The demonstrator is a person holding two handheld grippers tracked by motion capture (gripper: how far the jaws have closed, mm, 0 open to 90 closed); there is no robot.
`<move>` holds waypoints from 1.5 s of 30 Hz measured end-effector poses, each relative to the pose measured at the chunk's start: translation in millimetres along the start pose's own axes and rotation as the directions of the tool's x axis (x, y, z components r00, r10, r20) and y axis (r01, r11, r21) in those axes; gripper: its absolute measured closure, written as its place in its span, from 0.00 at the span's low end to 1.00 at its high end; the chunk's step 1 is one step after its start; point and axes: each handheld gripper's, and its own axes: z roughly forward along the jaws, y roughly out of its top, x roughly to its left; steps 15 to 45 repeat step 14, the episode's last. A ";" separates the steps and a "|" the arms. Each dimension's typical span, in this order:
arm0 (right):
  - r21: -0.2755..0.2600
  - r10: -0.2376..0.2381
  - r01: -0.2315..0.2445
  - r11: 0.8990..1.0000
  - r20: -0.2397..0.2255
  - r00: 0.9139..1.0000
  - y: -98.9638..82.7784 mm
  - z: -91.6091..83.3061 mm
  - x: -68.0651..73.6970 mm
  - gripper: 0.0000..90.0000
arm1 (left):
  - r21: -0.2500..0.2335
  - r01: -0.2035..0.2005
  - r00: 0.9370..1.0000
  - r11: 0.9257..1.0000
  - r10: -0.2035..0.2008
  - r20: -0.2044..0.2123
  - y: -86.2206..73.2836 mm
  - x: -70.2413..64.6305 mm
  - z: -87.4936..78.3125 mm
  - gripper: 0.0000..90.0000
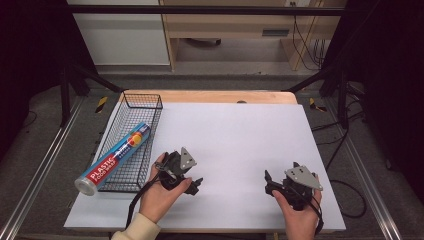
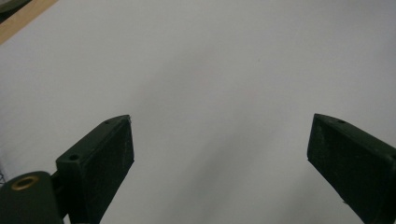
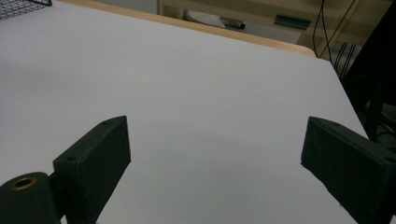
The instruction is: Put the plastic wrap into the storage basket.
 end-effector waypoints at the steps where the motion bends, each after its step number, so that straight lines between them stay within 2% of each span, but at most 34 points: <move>1: 0.001 0.000 0.000 1.000 -0.001 1.000 0.0 0.2 0.2 0.09 | 0.004 -0.005 1.000 1.000 0.005 0.001 -1.8 -0.8 2.1 0.08; 7: 0.011 -0.004 0.004 1.000 -0.009 1.000 -0.7 1.4 0.6 0.07 | 0.002 0.003 1.000 1.000 -0.003 0.012 -15.3 -0.2 13.0 0.08; 9: 0.019 -0.003 0.003 1.000 -0.021 1.000 -1.1 2.2 0.7 0.07 | -0.006 0.014 1.000 1.000 -0.014 -0.002 -19.7 1.1 14.0 0.08; 10: 0.020 0.001 0.000 1.000 -0.026 1.000 -1.3 2.6 0.6 0.06 | -0.037 0.022 0.999 0.999 -0.023 -0.027 -23.3 2.0 13.6 0.09; 11: 0.026 0.007 -0.007 1.000 -0.035 0.999 -1.8 3.2 0.1 0.05 | -0.053 0.032 0.999 0.998 -0.034 -0.028 -25.6 3.3 12.9 0.09; 14: 0.031 0.026 -0.024 0.999 -0.067 0.997 -2.4 5.5 -0.7 0.04 | -0.091 0.050 0.999 0.995 -0.050 0.006 -30.9 5.3 12.6 0.09; 45: 0.031 0.026 -0.024 0.999 -0.067 0.997 -2.4 5.5 -0.7 0.04 | -0.091 0.050 0.999 0.995 -0.050 0.006 -30.9 5.3 12.6 0.09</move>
